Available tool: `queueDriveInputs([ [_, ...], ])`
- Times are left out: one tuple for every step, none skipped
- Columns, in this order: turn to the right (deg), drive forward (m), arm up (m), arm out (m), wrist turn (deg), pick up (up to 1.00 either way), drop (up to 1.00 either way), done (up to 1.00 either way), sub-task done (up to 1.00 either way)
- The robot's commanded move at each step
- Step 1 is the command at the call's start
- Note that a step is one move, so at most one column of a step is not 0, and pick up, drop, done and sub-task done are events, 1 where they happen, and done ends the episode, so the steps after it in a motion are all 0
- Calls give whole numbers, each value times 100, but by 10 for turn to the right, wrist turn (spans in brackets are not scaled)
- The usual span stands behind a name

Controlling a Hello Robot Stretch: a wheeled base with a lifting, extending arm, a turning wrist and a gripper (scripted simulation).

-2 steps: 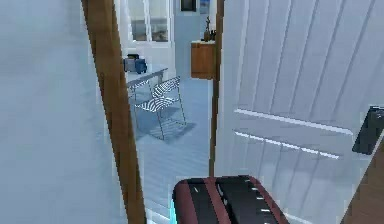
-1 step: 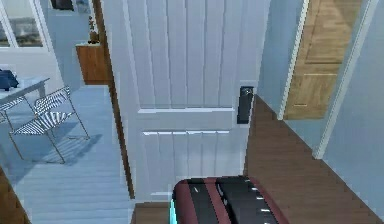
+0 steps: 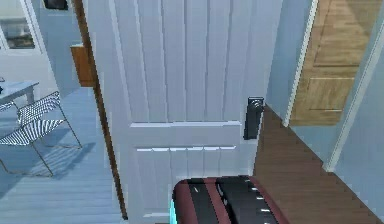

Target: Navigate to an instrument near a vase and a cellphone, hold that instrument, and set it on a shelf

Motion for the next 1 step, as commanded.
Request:
queueDriveInputs([
  [90,0,0,0,0,0,0,0,0],
])
